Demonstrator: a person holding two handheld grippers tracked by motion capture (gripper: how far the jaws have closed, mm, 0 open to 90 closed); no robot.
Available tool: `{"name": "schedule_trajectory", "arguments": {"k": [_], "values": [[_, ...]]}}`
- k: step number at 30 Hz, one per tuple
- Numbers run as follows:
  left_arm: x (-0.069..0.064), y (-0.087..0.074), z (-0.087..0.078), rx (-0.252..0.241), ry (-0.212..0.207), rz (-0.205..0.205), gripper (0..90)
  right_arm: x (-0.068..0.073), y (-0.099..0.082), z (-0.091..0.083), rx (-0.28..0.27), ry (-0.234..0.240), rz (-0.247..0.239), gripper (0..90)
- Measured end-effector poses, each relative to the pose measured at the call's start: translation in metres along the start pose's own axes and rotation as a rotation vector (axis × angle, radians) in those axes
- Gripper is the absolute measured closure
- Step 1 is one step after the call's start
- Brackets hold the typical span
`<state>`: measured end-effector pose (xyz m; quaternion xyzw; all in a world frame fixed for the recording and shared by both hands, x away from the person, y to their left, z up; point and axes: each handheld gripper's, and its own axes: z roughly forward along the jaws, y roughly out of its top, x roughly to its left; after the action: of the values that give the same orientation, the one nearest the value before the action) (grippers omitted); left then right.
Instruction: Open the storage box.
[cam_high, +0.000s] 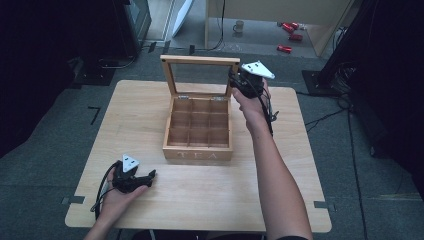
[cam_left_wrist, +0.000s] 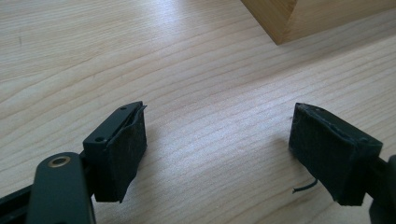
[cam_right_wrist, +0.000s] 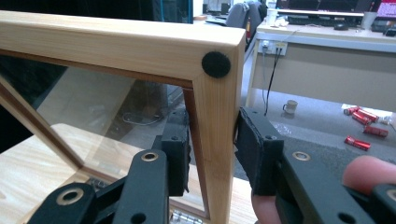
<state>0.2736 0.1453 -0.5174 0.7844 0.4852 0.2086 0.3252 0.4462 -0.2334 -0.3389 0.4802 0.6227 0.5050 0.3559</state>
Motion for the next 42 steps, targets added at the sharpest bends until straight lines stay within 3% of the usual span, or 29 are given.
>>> {"name": "schedule_trajectory", "arguments": {"k": [28,42], "values": [[0.001,-0.001,0.0,-0.007,-0.024,-0.001,19.3,-0.016,0.025,0.066,0.055,-0.067,0.088,67.0],[0.0,0.0,0.0,-0.005,-0.017,0.011,19.3,-0.02,0.03,0.09,0.092,-0.105,0.1,67.4]]}}
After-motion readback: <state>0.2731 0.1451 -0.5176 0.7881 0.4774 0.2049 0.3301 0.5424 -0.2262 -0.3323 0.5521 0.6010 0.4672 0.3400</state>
